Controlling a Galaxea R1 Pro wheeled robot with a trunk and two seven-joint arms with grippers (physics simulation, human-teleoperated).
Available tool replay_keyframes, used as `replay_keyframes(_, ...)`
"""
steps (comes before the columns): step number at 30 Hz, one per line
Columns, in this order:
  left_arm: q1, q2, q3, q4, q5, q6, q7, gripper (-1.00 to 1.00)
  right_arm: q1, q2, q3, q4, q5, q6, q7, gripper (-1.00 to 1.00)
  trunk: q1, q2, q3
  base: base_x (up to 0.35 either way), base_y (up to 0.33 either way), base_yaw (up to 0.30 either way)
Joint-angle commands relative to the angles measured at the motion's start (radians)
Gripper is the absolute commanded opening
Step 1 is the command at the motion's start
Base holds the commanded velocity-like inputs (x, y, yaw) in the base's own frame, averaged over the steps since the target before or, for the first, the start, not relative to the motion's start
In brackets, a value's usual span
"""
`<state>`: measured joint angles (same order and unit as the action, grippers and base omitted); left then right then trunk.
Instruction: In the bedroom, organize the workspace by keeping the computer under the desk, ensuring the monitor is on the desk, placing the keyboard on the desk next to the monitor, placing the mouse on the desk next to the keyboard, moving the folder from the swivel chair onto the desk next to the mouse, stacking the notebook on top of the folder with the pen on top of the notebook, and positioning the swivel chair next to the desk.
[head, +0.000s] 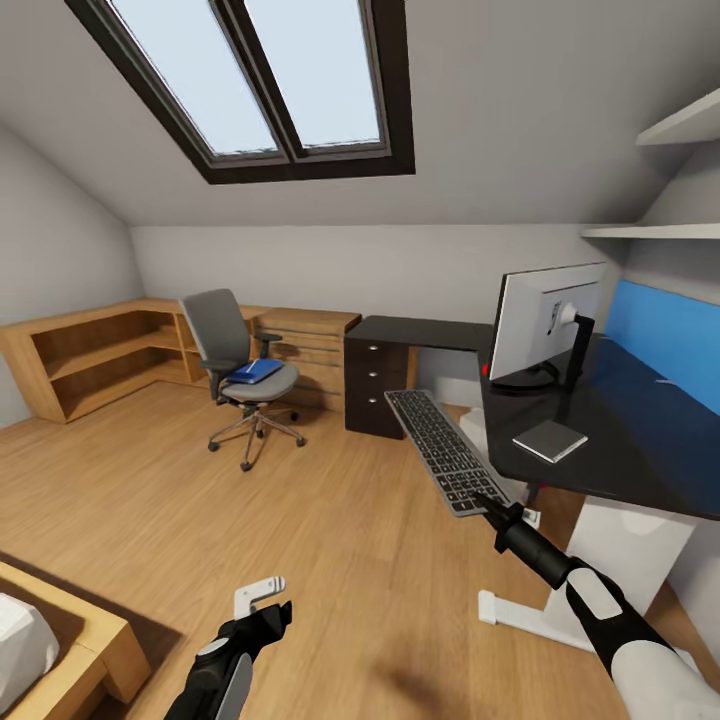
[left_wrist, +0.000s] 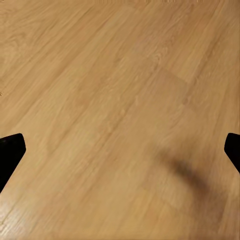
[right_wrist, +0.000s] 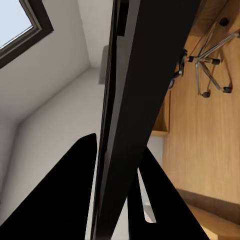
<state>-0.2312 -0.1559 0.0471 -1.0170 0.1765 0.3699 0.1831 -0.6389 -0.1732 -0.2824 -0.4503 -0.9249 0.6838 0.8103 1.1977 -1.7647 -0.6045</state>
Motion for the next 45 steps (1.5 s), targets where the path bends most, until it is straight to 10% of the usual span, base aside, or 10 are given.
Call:
replay_keyframes(1,0.0,-0.001,0.002,-0.002,0.011,0.004,0.005,1.0,-0.001,0.001,-0.003,0.001,-0.002,0.007,0.004,-1.0,-0.004,0.007,0.002,0.107,0.0,0.0)
replay_keyframes(26,0.0,0.001,0.005,-0.001,0.012,0.004,0.006,1.0,-0.001,0.003,-0.001,0.004,-0.002,-0.007,0.0,-1.0,-0.1,0.182,0.071,0.314,0.089,0.059)
replay_keyframes(45,0.0,0.001,0.004,0.0,0.011,0.004,0.006,1.0,-0.001,0.003,-0.001,0.003,-0.002,-0.005,0.001,-1.0,-0.1,0.182,0.047,0.176,0.069,0.157)
